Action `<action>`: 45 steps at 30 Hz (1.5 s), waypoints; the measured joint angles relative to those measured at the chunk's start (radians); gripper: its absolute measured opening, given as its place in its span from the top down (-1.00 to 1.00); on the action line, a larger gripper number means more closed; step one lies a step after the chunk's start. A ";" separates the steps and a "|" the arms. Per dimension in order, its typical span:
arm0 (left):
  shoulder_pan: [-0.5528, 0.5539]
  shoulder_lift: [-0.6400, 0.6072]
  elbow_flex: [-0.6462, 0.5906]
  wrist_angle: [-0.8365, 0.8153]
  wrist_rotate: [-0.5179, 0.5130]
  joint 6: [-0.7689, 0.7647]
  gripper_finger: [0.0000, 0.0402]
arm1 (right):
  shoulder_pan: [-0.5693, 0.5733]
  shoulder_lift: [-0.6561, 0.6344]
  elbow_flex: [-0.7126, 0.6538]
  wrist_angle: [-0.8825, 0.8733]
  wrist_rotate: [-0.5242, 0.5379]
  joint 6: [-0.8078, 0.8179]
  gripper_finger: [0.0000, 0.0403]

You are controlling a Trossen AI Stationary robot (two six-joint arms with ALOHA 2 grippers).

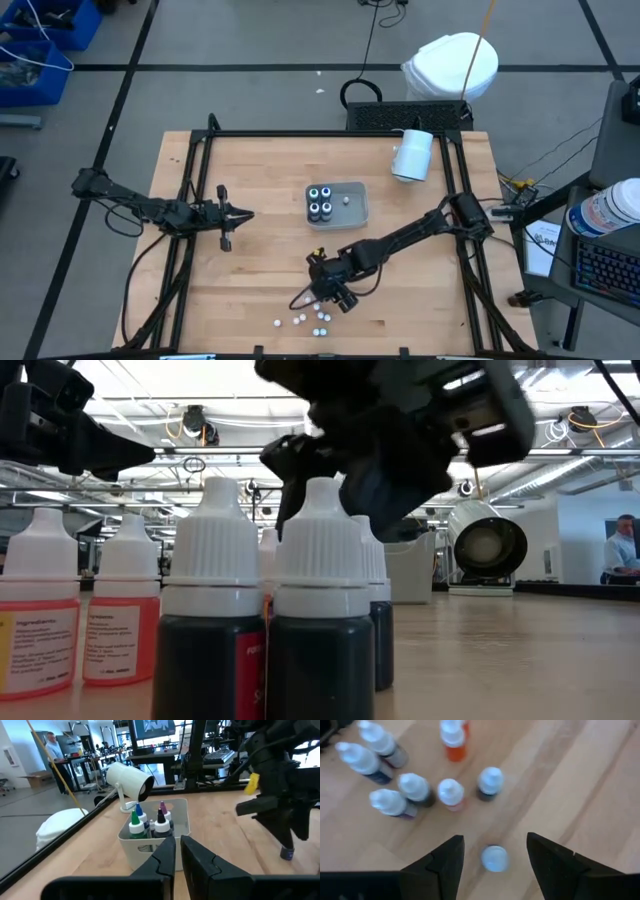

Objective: Pick & Place food coloring
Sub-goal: Put the small blue food coloring bottle into the top bin

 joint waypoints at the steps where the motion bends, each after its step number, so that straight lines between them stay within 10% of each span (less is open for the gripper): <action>1: 0.000 0.000 0.000 0.000 0.000 0.000 0.81 | -0.003 0.000 -0.002 0.004 0.000 0.005 -0.03; 45: 0.000 0.000 0.000 -0.005 -0.003 -0.006 0.81 | -0.008 -0.038 -0.021 -0.052 -0.012 0.033 0.75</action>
